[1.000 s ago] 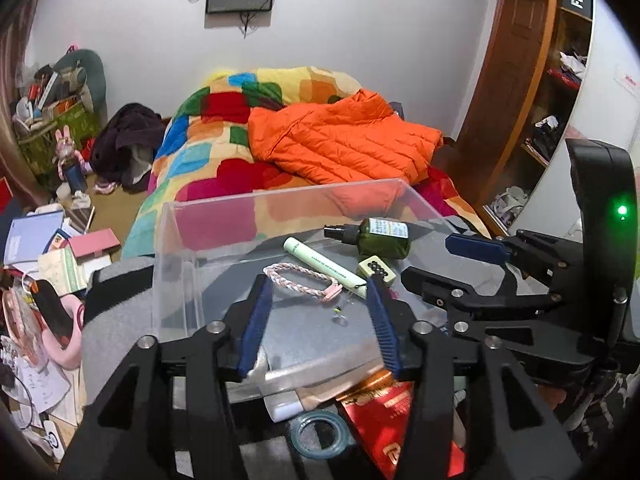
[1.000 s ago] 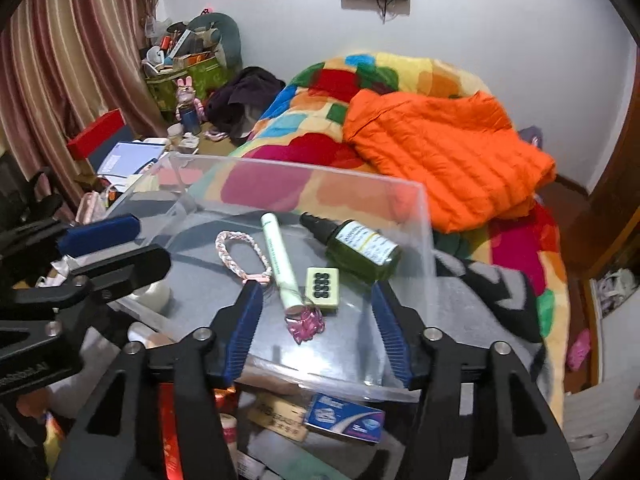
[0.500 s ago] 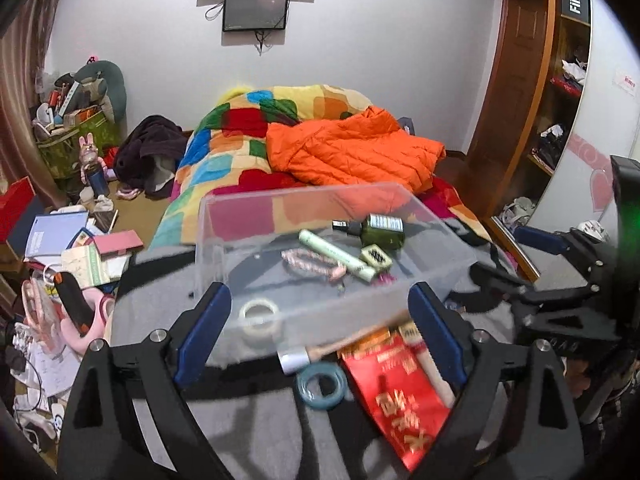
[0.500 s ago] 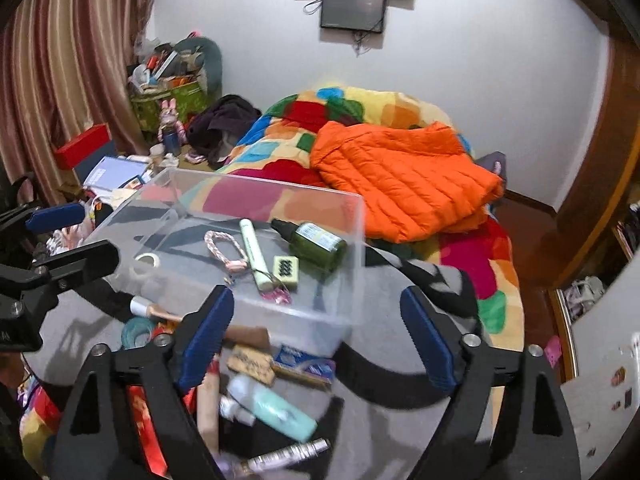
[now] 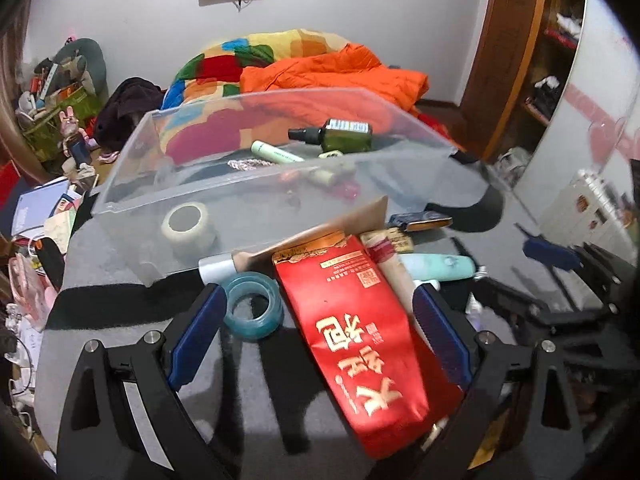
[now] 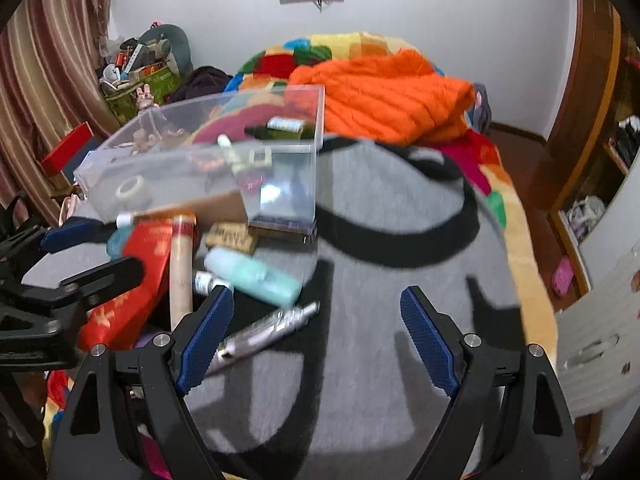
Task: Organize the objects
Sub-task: 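Move the left tool to the red envelope and grasp it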
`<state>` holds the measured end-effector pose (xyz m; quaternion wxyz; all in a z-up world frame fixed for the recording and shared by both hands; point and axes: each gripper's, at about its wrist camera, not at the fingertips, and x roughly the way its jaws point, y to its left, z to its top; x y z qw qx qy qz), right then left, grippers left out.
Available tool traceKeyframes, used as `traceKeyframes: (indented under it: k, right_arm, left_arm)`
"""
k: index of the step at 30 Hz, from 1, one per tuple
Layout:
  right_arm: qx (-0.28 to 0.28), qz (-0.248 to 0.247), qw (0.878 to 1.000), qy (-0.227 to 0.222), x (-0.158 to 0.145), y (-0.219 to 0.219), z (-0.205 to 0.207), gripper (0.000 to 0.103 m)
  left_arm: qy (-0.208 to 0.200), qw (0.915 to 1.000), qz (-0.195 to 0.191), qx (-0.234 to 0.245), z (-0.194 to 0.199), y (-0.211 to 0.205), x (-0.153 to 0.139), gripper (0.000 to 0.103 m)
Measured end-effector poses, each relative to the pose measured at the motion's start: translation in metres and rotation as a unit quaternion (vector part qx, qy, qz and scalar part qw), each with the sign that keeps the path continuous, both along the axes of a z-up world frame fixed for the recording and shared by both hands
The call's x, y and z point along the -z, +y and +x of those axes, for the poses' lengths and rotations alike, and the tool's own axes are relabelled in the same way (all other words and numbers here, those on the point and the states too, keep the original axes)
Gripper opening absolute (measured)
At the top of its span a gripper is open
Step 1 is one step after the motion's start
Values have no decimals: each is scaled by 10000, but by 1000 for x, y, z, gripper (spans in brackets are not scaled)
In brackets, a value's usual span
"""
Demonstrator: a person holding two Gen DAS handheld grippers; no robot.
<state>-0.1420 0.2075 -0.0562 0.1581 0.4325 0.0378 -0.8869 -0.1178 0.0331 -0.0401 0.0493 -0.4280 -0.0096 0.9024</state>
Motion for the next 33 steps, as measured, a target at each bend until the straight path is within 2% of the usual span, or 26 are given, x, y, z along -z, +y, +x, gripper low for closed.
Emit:
traceKeyframes:
  k: [7, 14, 22, 29, 33]
  right_arm:
    - [-31, 76, 10000, -44, 14, 0, 1, 82]
    - [24, 287, 9996, 83, 19, 14, 1, 65]
    - [359, 208, 9991, -66, 20, 43, -7, 65]
    - [-165, -58, 9998, 104, -3, 46, 9, 68]
    - [-301, -250, 9991, -164, 1, 35, 15, 72]
  left_arm:
    - [55, 9998, -28, -167, 1, -6, 10, 95]
    - [67, 9995, 76, -296, 22, -30, 11, 95]
    - [-186, 9995, 143, -205, 46, -48, 19, 95]
    - [144, 9998, 85, 64, 38, -35, -4, 95]
    - [158, 9997, -60, 181, 20, -21, -2, 95]
